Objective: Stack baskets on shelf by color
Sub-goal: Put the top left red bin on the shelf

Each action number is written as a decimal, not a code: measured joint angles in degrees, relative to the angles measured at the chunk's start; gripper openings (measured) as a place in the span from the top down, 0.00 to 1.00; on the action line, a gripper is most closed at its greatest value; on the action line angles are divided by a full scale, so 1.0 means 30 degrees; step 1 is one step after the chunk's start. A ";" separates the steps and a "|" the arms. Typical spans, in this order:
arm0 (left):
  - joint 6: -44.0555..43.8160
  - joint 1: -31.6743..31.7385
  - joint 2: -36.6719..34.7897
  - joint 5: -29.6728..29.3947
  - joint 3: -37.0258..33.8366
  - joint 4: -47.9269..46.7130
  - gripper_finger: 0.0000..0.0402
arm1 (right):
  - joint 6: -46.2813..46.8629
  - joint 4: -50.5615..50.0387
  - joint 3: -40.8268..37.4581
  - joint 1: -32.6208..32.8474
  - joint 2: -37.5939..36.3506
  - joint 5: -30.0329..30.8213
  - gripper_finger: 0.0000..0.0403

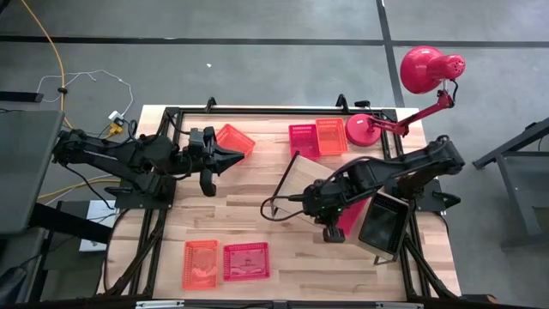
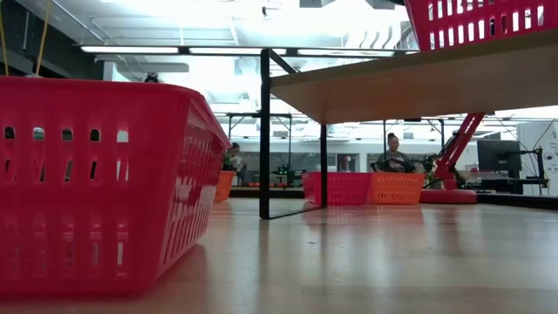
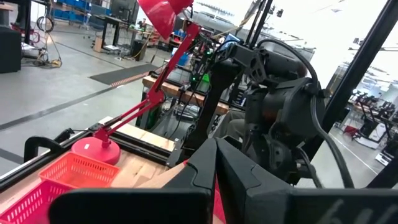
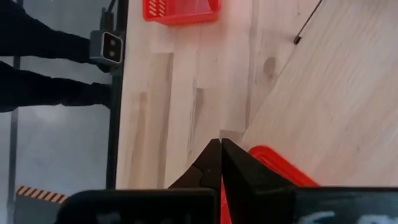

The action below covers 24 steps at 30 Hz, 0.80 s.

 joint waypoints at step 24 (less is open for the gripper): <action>-0.0481 -0.0001 -0.0007 0.0000 0.0000 0.0000 1.00 | 0.8912 -0.3041 0.0000 0.4240 -0.0798 -0.0426 1.00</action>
